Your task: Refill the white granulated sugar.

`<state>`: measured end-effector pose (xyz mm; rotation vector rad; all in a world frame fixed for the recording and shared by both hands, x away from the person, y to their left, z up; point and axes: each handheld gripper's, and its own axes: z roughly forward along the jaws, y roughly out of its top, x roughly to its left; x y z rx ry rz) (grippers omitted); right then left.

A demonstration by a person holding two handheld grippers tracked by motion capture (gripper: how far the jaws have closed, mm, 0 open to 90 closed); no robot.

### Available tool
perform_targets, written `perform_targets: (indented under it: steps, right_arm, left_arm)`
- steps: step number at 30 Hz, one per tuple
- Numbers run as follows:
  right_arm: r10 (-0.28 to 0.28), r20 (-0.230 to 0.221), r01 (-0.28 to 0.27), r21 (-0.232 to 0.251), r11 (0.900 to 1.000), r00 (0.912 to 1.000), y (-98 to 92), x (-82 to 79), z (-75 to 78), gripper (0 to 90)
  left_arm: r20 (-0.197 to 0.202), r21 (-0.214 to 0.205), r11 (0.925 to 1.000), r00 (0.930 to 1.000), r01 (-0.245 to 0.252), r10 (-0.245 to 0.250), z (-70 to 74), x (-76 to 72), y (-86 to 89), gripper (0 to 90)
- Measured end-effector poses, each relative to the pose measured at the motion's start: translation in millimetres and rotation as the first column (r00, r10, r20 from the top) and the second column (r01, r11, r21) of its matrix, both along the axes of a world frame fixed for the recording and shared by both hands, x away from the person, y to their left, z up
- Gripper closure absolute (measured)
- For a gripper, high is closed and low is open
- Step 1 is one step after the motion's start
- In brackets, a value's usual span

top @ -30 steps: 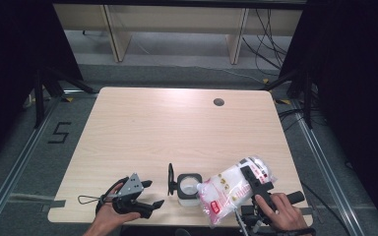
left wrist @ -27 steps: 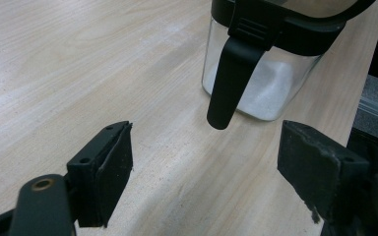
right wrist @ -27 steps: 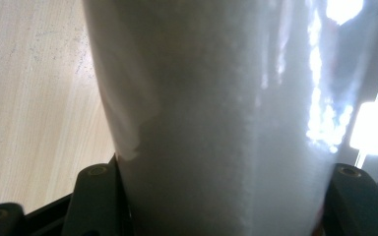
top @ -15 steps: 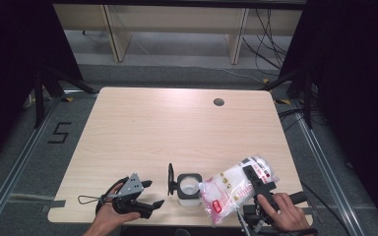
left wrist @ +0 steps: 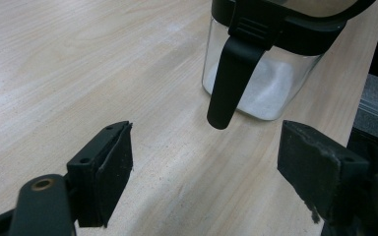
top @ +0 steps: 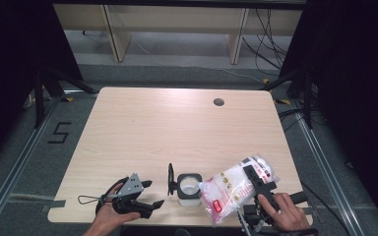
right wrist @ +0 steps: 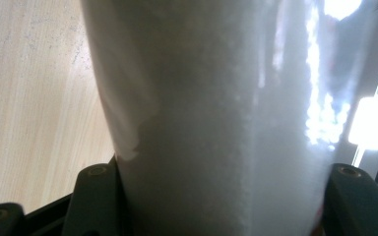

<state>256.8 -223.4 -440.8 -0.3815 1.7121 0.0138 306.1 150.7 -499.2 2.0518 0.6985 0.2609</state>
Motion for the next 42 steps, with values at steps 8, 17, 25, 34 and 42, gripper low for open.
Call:
perform_targets:
  steps: [8,17,25,34,42]
  right_arm:
    - [0.021,0.006,-0.021,0.007,0.9997,0.9998,1.5,0.6,-1.3,42.7]
    - [0.002,-0.013,-0.002,-0.002,1.0,0.9999,4.9,-2.5,-1.2,42.7]
    - [0.034,-0.014,-0.034,-0.016,0.9993,0.9993,11.1,-2.0,-3.3,42.7]
    - [0.053,0.013,-0.053,-0.007,0.9986,0.9985,9.3,0.8,-2.7,42.7]
    - [0.015,-0.004,-0.015,0.002,0.9999,0.9999,2.3,0.2,-1.6,42.7]
  left_arm:
    - [0.001,-0.004,1.0,1.0,0.002,-0.002,-0.3,0.3,0.0,20.8]
    - [-0.017,-0.012,0.9998,0.9998,-0.013,0.013,-0.6,-0.9,-0.7,20.8]
    - [-0.017,-0.012,0.9998,0.9998,-0.014,0.014,-0.6,-0.9,-0.6,20.8]
    - [-0.018,-0.008,0.9999,0.9997,-0.015,0.015,-0.5,-1.0,-0.7,20.8]
    - [-0.012,-0.016,0.9998,0.9999,-0.013,0.012,-0.6,-1.0,-0.7,20.8]
